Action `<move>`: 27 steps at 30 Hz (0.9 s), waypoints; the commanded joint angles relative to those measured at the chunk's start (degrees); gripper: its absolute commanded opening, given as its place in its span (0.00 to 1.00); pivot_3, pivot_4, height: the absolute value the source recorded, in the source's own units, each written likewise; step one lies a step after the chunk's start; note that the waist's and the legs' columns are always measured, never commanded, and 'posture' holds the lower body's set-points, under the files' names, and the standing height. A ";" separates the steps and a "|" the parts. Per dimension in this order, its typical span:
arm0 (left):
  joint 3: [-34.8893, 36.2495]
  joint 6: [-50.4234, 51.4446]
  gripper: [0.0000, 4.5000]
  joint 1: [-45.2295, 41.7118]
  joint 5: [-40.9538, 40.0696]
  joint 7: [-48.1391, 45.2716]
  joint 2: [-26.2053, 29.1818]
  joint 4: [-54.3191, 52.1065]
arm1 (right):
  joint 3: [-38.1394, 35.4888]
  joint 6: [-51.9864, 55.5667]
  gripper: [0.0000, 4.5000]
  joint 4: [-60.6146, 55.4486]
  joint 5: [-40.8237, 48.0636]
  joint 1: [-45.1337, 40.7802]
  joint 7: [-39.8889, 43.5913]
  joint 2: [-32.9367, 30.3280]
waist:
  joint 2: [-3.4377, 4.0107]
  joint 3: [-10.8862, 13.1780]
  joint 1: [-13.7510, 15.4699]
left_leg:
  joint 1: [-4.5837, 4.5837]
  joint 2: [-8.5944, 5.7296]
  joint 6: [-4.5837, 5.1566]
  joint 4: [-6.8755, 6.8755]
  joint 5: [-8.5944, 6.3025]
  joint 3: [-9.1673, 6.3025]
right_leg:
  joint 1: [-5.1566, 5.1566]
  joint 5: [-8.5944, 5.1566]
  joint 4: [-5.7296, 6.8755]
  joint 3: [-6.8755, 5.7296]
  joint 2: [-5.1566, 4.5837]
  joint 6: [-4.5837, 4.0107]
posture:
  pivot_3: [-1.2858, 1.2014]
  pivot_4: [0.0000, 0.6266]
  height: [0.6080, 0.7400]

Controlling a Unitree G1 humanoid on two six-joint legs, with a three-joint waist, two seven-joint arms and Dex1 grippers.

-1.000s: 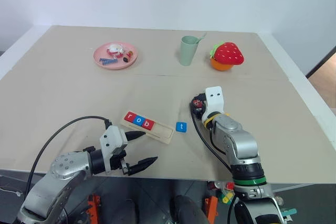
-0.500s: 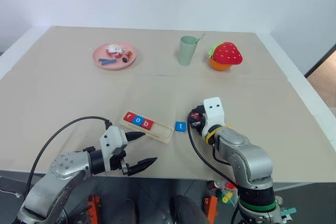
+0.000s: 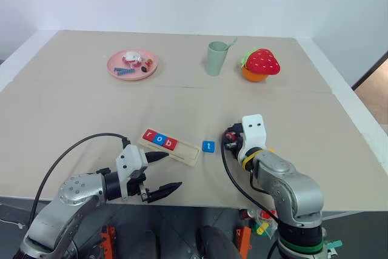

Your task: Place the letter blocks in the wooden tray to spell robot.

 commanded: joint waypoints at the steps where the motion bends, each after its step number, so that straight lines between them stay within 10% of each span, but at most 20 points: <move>1: 0.39 -0.58 1.00 0.00 -0.32 -0.20 0.15 -1.15 | -0.15 0.55 0.27 -3.72 -0.61 0.20 -1.07 0.05 | 0.00 0.00 0.00 | 0.00 0.00 0.00 0.00 0.00 0.00 | 0.00 0.00 0.00 0.01 0.00 0.00 | 0.52 0.24 1.00; 4: 0.26 -0.73 1.00 0.28 -0.17 -0.17 0.13 -1.29 | -0.67 1.43 0.27 -4.76 -0.12 1.46 -0.72 0.15 | 0.00 0.00 0.00 | 0.00 0.00 0.00 0.00 0.00 0.00 | 0.00 -0.01 0.00 0.00 -0.01 0.01 | 0.52 0.24 1.00; 13: -0.08 -2.03 1.00 1.19 0.42 -0.73 0.24 -1.40 | -4.72 4.66 0.99 -9.19 2.74 1.17 1.81 -0.51 | 0.00 0.00 -0.01 | 0.00 0.00 -0.01 0.00 0.01 -0.02 | 0.01 0.00 0.00 -0.01 0.00 0.01 | 0.52 0.24 1.00; 18: -0.47 -2.65 1.00 1.29 0.85 -0.93 0.11 -1.31 | -12.15 2.64 0.99 -5.37 9.16 -2.79 13.17 -9.97 | 0.01 0.01 0.01 | 0.00 -0.03 -0.01 0.00 0.01 0.02 | 0.01 0.00 -0.01 0.01 -0.03 0.03 | 0.52 0.24 1.00; 22: -1.33 -3.71 1.00 0.95 1.37 -1.21 -0.33 -0.84 | -7.89 -17.58 0.99 10.30 10.70 -3.22 35.99 -26.82 | -0.02 0.01 0.01 | 0.05 -0.11 -0.01 0.03 0.01 0.10 | 0.14 0.01 -0.12 0.01 -0.09 0.08 | 0.52 0.24 1.00; 27: -1.86 -4.67 1.00 0.74 2.25 -1.43 -0.90 -0.25 | -0.19 -39.78 0.99 26.89 8.80 -6.10 55.46 -33.49 | 0.00 0.02 -0.31 | 0.17 0.01 0.06 0.00 -0.03 0.06 | 0.18 0.00 -0.10 0.01 0.07 0.01 | 0.52 0.24 1.00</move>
